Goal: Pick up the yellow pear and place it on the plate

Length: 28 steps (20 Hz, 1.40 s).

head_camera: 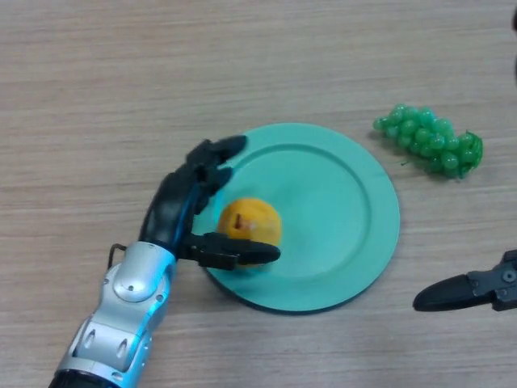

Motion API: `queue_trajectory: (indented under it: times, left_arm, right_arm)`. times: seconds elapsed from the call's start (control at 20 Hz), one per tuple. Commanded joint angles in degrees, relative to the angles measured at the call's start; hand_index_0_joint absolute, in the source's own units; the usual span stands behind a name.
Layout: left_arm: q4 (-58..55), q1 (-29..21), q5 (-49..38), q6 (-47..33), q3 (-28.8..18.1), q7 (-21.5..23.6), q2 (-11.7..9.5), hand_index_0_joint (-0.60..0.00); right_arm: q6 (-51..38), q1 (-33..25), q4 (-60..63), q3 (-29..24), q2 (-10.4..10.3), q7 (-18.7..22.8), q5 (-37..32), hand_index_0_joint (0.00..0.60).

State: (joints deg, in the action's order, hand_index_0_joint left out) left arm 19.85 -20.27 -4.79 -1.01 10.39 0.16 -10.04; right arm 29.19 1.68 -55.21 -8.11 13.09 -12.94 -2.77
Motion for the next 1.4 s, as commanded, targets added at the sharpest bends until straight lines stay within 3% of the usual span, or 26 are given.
queue_trajectory:
  times: [0.05,0.3,0.4,0.6,0.7,0.95,1.05,1.25,1.4]
  left_arm:
    - [-6.60,-1.14,1.43,-3.66,-4.06,0.05,-0.85,0.000]
    - [-22.96,3.01,2.54,5.64,-8.64,-2.34,-0.95,0.000]
    - [-32.94,4.93,-0.61,13.39,-11.20,-4.61,-1.68,0.000]
    - [-46.98,8.07,-10.75,21.74,-18.45,-4.44,-5.69,0.000]
    - [-51.15,9.30,-15.73,22.70,-22.60,-5.57,-8.15,0.000]
    - [-54.80,12.89,-22.70,15.94,-30.11,-6.63,-10.95,0.000]
    - [-53.58,13.04,-22.86,11.57,-31.14,-5.55,-11.06,0.000]
    - [-54.14,12.14,-23.12,11.34,-30.45,-4.83,-12.17,0.000]
    - [-53.26,11.66,-19.74,9.25,-29.03,-4.68,-11.75,0.000]
  right_arm:
    - [-4.69,-1.47,-3.20,-2.18,1.22,1.77,-1.61,0.000]
    - [-5.20,-2.53,-1.88,-0.96,1.45,2.67,-2.37,0.000]
    - [-5.82,-3.38,-0.62,0.13,1.89,2.57,-1.46,0.000]
    - [-6.63,-3.40,1.17,0.43,1.65,1.54,-2.34,0.000]
    - [-6.97,-3.58,2.30,0.64,1.96,0.89,-2.10,0.000]
    - [-6.53,-3.60,4.83,1.03,2.09,-0.72,-2.38,0.000]
    - [-6.86,-4.10,5.49,1.07,2.14,-0.63,-2.40,0.000]
    - [-6.99,-4.66,7.48,0.86,2.45,-1.17,-3.04,0.000]
    - [-8.58,-5.21,8.90,0.40,2.64,-1.09,-2.33,0.000]
